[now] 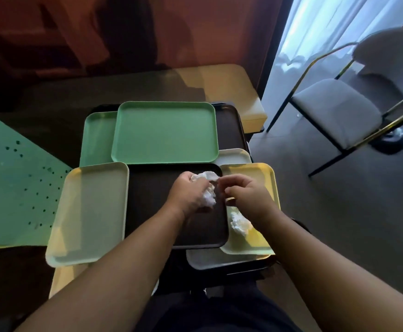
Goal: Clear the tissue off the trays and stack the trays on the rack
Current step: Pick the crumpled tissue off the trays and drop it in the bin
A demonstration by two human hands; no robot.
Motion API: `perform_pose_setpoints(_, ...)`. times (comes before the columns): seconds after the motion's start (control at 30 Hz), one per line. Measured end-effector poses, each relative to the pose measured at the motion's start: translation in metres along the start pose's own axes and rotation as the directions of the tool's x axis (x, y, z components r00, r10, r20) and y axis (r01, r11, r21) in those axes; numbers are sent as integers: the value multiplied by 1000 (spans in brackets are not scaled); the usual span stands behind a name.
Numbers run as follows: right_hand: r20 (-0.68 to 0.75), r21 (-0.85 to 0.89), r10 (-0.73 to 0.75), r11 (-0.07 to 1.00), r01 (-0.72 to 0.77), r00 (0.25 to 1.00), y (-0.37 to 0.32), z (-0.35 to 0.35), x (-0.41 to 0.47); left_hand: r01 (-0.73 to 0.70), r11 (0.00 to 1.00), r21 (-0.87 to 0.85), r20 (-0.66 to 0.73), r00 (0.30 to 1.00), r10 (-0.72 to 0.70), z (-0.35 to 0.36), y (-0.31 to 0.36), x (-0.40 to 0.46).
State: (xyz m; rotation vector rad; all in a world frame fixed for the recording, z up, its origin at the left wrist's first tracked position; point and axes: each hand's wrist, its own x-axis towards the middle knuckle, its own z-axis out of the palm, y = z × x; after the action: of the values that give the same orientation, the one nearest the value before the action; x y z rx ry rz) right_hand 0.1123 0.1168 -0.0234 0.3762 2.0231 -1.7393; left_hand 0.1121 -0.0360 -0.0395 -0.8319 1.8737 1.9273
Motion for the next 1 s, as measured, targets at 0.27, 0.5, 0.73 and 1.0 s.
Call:
perform_pose_setpoints(0.27,59,-884,41,467,33,997,63,-40,-27,-44,998,51,81,996,40,12,-7,-5)
perform_pose_setpoints(0.5,-93,-791,-41,610,-49,995,81,-32,-24,-7,997,79,16,1000,6,3,-8,-12)
perform_pose_setpoints(0.73,-271,-147,7,988,-48,962,55,-38,-30,-30,997,71,16,999,28,-10,-15,-14)
perform_pose_setpoints(1.0,-10,12,-141,990,141,990,25,-18,-42,-165,964,209,340,937,86,33,-7,-35)
